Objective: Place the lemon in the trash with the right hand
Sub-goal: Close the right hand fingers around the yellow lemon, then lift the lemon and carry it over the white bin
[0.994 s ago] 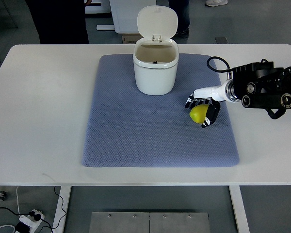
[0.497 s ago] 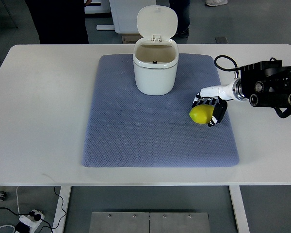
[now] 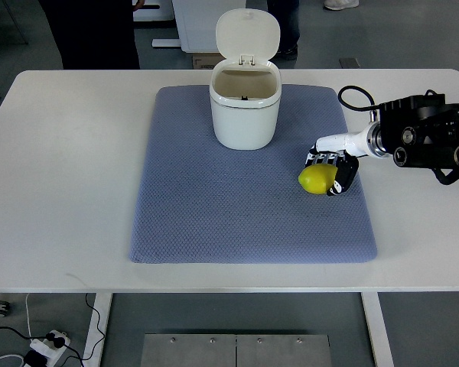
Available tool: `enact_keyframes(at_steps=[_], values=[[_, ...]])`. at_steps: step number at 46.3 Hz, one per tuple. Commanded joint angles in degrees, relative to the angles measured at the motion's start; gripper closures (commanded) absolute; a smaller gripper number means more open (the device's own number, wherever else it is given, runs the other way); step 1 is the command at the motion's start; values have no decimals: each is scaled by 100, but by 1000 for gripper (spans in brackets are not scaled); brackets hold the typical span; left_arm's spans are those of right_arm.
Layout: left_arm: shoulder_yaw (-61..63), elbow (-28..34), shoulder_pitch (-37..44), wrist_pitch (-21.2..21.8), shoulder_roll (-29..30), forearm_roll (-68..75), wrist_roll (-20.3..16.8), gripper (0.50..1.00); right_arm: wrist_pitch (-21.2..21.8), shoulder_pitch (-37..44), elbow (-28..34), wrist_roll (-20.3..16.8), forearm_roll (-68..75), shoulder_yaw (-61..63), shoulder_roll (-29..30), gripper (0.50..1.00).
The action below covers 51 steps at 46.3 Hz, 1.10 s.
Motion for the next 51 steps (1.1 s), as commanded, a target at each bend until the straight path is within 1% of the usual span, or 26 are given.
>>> enact_keyframes(at_steps=[1,3,6,10,11,17,26,43,51], values=[[0,0,0,0,0,0,0,500,-14,-1,-5,0,0,0,0,808],[0,0,0,0,0,0,0,500,-49,-1,-14,0,0,0,0,833],[0,0,0,0,0,0,0,500,-84,-1,-40,0,0,0,0,889],[0,-9,0,0,0,0,0,500,-101,-1,-41,17,9,0,0,983],[0,-9,0,0,0,0,0,500,-102,-1,-41,35,0,0,0,1000],[0,0,0,0,0,0,0,500,-216,17,-49,211,9,-17,-9,1000],[0,0,0,0,0,0,0,500,-216,96,-128,211,27,-26,-70,1000],[0,0,0,0,0,0,0,500,-172,474,-295,263,35,-18,-633,1000],[0,-9,0,0,0,0,0,500,-154,755,-401,263,71,35,-712,1000]])
